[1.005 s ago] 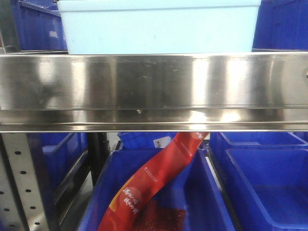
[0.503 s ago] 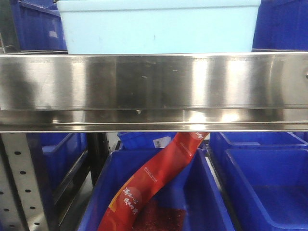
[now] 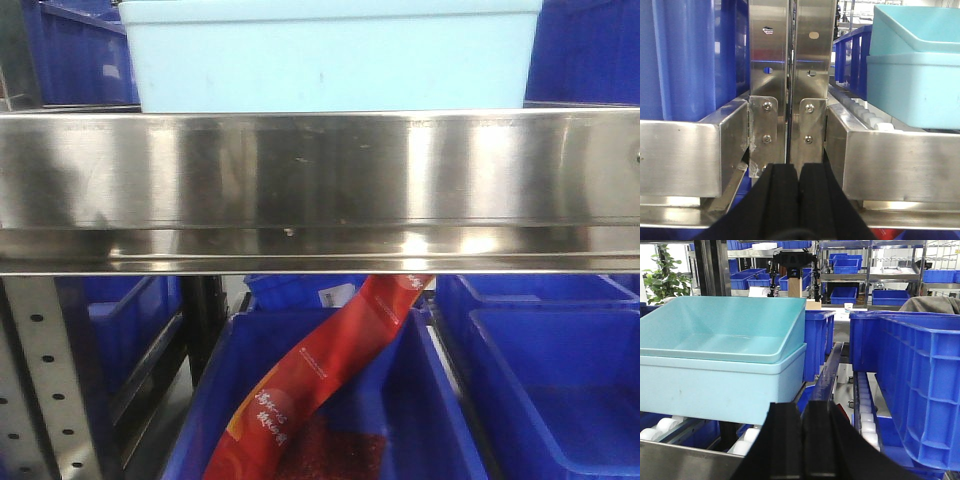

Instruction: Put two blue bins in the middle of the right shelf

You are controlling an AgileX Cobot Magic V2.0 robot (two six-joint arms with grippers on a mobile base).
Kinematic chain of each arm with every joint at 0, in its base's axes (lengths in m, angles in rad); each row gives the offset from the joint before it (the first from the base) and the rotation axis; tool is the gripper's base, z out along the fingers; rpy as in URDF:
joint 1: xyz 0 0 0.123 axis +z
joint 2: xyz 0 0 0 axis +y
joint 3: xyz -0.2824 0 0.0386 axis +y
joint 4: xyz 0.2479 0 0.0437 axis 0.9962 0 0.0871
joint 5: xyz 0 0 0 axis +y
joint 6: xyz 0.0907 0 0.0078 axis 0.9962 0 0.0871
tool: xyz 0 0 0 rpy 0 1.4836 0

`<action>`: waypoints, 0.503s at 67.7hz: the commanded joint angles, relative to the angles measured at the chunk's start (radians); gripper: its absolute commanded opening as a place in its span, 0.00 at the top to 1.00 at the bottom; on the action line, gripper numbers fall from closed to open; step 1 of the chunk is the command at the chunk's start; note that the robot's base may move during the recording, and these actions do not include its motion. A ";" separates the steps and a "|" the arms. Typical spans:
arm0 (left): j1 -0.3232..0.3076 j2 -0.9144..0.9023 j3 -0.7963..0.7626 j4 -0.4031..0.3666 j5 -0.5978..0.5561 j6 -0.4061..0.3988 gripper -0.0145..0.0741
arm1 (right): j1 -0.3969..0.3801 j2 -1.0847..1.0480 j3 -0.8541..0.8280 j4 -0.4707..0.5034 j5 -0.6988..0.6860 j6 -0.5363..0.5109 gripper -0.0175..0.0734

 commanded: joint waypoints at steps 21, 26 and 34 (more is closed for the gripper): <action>0.004 -0.006 -0.001 -0.008 -0.023 0.000 0.96 | -0.002 -0.003 0.002 -0.009 -0.022 -0.002 0.99; 0.004 -0.006 -0.001 -0.008 -0.023 0.000 0.96 | -0.004 -0.003 0.002 -0.005 -0.024 -0.002 0.99; 0.004 -0.006 -0.001 -0.008 -0.023 0.000 0.96 | -0.042 -0.003 0.003 0.000 -0.022 -0.050 0.99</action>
